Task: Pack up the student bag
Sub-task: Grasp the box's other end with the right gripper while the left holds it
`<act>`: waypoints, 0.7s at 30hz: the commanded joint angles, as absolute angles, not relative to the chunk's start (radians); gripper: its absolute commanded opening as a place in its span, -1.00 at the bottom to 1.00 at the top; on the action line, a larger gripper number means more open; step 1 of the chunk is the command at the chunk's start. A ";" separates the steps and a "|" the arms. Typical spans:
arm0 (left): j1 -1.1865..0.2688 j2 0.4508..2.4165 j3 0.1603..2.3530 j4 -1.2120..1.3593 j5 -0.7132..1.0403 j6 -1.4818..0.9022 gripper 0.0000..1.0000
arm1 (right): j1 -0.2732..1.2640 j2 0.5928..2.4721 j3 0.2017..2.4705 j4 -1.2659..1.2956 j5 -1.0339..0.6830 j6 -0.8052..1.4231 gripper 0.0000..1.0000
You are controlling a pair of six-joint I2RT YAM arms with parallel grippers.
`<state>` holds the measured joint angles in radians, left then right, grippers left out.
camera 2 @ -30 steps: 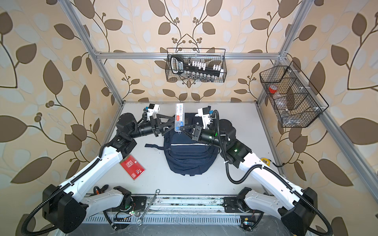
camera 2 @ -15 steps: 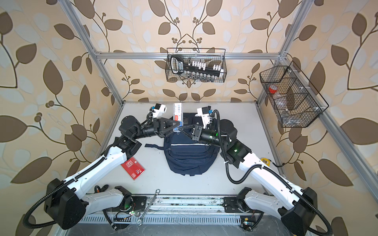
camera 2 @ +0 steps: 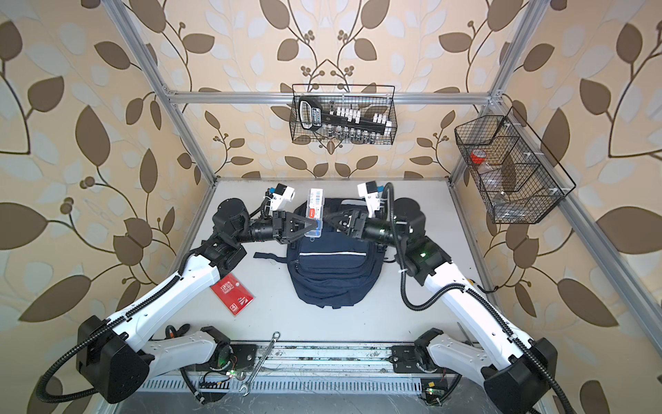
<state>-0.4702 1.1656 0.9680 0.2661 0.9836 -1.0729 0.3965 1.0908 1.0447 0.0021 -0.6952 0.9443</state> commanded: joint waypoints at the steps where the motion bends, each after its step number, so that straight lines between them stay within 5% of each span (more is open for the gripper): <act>1: -0.469 1.120 1.030 0.028 1.116 -0.866 -1.00 | 0.256 1.103 1.066 -0.092 -0.961 0.873 0.55; 10: -0.491 1.077 1.061 -0.170 1.287 -0.688 -1.00 | 0.222 1.135 1.037 -0.017 -1.125 0.829 0.45; 21: -0.524 1.113 1.056 -0.152 1.284 -0.673 -1.00 | 0.370 1.192 1.064 -0.026 -1.065 0.810 0.29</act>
